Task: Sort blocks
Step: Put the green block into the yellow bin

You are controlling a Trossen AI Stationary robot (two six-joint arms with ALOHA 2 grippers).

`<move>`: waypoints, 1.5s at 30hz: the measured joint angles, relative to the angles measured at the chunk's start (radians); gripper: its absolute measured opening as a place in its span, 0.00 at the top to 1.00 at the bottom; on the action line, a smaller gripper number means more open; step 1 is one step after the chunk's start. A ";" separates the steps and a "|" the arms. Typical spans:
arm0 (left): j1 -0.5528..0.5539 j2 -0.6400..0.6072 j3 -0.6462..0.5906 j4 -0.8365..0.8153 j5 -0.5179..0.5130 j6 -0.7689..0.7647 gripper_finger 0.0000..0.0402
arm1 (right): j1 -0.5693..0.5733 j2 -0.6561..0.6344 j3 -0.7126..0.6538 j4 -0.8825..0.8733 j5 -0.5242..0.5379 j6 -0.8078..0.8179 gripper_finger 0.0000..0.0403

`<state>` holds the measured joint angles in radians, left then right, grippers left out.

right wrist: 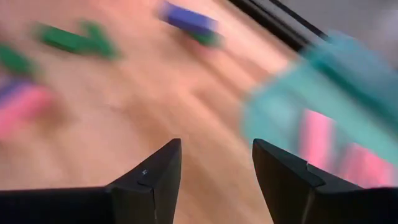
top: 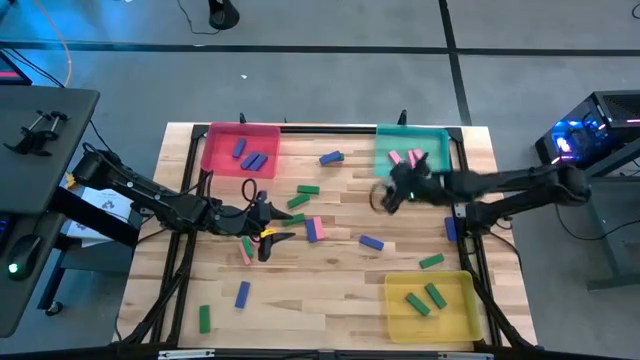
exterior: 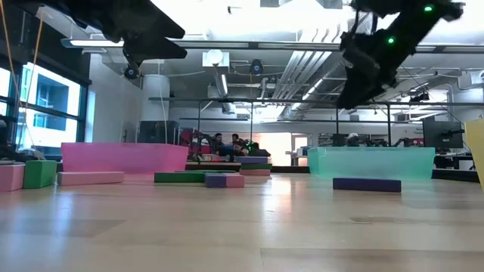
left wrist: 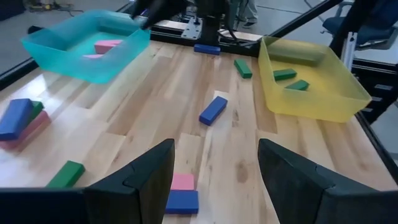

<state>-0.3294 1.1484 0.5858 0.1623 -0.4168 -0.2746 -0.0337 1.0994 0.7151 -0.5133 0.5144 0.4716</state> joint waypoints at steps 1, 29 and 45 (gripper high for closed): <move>0.000 0.000 0.000 0.000 -0.008 0.006 0.45 | 0.045 -0.001 -0.039 0.100 0.001 -0.002 0.55; 0.022 0.326 0.000 0.149 -0.112 -0.066 0.46 | 0.548 0.489 -0.259 1.394 0.292 -0.184 0.55; 0.197 0.483 0.000 -0.044 0.052 -0.287 0.48 | 0.544 0.556 -0.206 1.386 0.288 -0.205 0.55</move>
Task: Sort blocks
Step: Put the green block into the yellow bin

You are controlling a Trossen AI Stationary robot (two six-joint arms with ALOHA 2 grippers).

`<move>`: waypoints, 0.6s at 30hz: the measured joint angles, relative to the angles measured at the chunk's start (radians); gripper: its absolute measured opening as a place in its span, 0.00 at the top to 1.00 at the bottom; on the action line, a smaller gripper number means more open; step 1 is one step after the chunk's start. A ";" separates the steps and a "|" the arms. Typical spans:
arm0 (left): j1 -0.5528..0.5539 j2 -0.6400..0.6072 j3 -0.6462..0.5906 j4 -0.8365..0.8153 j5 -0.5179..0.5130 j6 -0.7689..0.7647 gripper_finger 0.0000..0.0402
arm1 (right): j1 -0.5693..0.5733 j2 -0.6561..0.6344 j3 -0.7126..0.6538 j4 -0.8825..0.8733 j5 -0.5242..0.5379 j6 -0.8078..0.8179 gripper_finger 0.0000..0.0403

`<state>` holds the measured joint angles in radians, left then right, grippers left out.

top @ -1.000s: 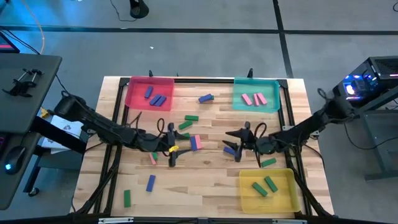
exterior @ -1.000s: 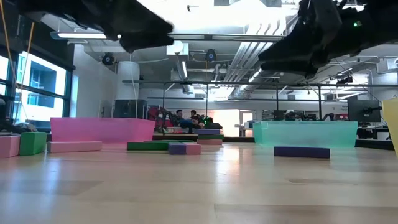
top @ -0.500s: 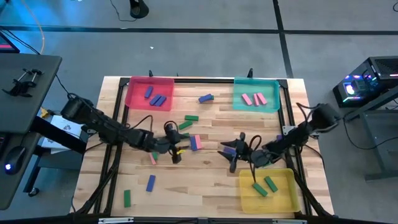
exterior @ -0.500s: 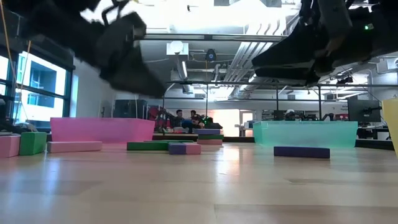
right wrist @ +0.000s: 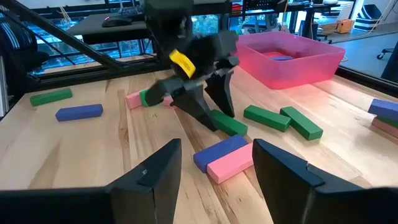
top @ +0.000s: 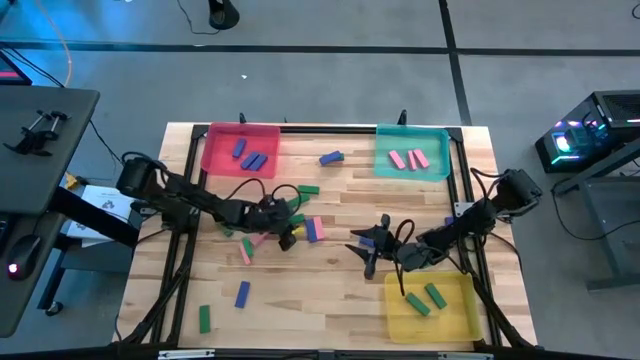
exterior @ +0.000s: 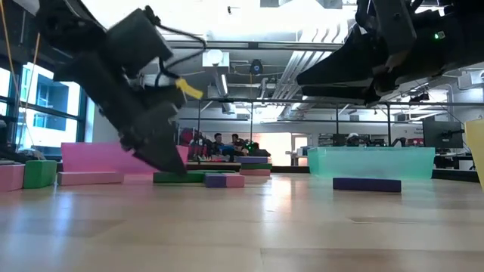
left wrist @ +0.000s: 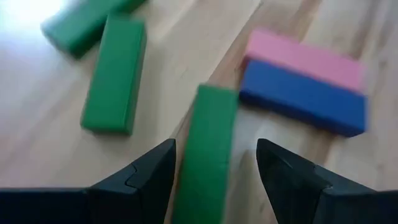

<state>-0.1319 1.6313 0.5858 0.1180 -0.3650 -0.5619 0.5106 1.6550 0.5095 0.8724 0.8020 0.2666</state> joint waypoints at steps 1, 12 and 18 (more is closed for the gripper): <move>0.007 0.012 0.000 -0.002 0.006 -0.017 0.48 | 0.000 0.000 0.000 -0.003 0.000 0.003 0.55; 0.023 0.050 0.003 0.012 0.061 -0.002 0.58 | 0.000 0.000 0.000 -0.007 -0.001 0.021 0.55; 0.009 0.050 0.005 -0.041 0.061 0.016 0.82 | 0.000 0.000 0.000 -0.007 -0.035 0.030 0.55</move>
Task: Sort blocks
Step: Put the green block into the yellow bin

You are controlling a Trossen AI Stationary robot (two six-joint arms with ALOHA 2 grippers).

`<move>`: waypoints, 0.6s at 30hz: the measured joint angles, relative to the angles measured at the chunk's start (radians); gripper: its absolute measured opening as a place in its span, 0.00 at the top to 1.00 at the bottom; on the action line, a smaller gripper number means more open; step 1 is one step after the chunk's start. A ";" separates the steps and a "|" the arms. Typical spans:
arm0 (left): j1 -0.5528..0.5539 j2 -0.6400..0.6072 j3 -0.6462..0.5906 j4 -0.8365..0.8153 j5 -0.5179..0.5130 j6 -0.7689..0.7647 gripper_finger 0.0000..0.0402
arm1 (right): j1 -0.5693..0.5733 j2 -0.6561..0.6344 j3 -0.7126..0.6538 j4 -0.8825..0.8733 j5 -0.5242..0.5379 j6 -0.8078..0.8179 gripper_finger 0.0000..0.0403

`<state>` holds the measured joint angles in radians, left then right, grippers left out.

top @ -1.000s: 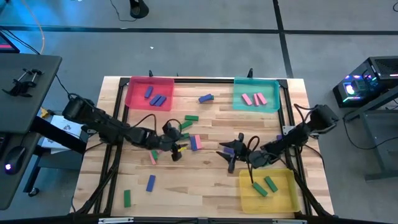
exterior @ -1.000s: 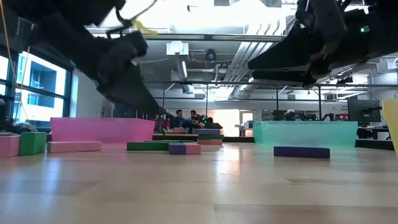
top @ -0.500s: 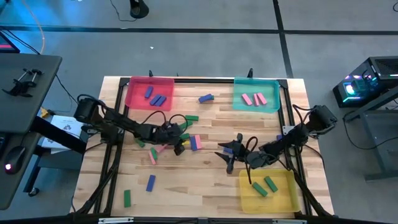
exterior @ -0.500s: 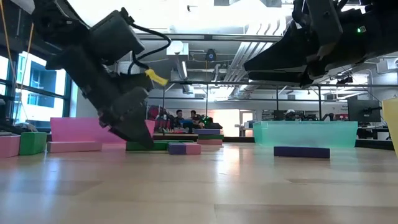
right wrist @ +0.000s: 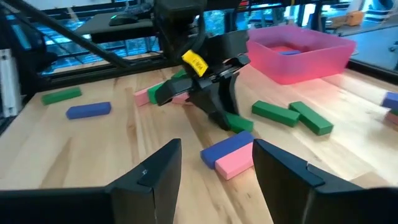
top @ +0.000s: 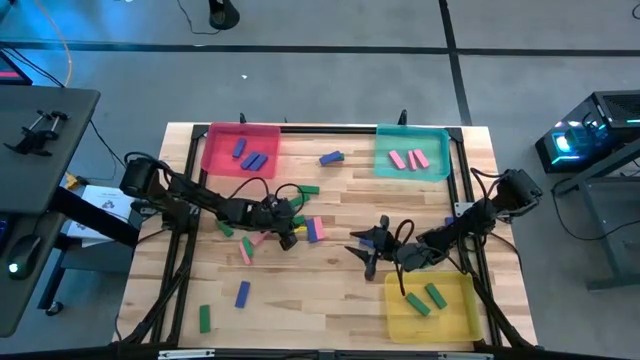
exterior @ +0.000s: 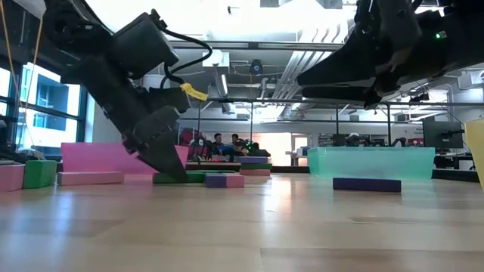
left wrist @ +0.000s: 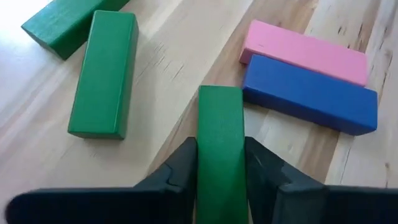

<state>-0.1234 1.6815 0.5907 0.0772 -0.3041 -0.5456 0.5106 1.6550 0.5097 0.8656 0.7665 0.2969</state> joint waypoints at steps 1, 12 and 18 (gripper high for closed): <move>0.000 -0.002 0.000 -0.005 0.000 -0.003 0.82 | 0.000 0.000 0.000 0.000 -0.013 0.002 0.55; -0.107 -0.239 -0.008 -0.026 -0.050 0.118 0.82 | 0.000 0.001 0.000 0.093 -0.132 -0.073 0.55; -0.221 -0.328 -0.006 0.151 -0.143 0.304 0.82 | 0.000 0.002 0.000 0.249 -0.142 -0.223 0.55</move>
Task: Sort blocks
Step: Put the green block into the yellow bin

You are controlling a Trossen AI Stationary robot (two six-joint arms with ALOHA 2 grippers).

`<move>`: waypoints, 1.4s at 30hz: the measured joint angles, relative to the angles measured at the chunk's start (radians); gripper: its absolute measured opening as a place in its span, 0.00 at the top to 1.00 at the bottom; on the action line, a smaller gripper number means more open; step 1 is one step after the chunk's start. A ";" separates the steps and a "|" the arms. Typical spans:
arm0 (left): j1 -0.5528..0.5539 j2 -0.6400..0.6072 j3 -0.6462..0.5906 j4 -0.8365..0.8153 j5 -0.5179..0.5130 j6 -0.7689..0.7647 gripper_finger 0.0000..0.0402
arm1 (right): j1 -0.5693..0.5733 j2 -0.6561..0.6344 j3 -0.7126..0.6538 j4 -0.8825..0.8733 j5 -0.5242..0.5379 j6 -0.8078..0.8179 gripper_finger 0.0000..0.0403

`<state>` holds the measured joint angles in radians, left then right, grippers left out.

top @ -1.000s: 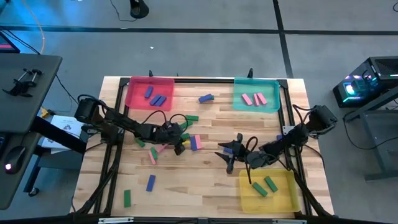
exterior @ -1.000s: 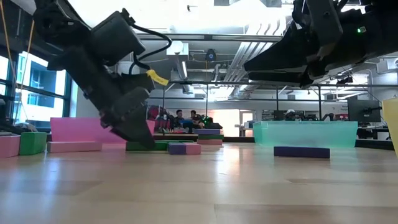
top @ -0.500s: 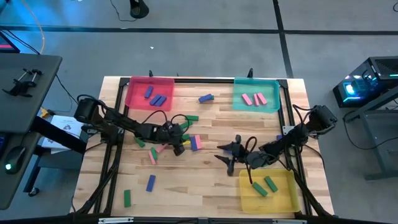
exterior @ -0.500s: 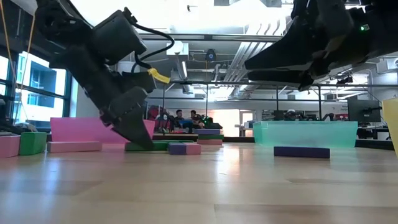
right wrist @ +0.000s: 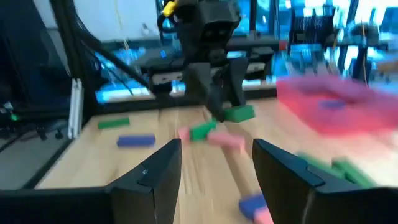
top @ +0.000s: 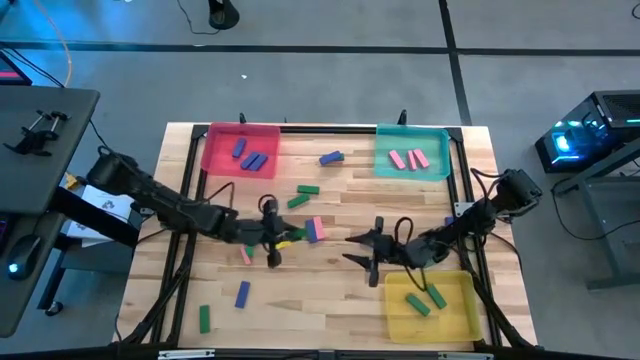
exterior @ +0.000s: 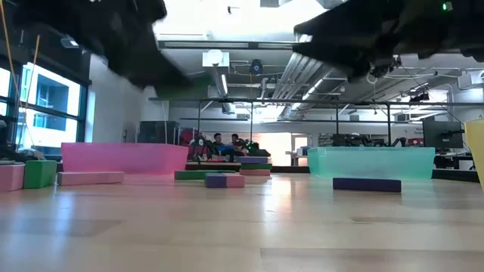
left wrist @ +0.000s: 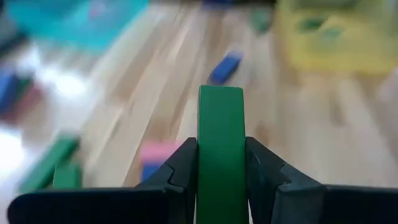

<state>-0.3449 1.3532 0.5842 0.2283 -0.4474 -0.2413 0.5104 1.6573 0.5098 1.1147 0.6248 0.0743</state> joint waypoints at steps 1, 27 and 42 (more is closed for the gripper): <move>-0.014 -0.001 0.000 0.044 -0.007 0.039 0.82 | -0.002 0.000 0.002 0.025 -0.014 -0.025 0.55; -0.107 0.114 0.001 0.520 -0.031 0.357 0.81 | -0.118 0.116 0.412 -0.333 -0.180 -0.161 0.58; -0.106 0.114 0.002 0.428 -0.039 0.306 0.62 | -0.026 0.037 0.412 -0.569 0.041 -0.080 0.82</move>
<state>-0.4507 1.4670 0.5865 0.6565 -0.4866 0.0644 0.4847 1.6945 0.9222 0.5454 0.6657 -0.0059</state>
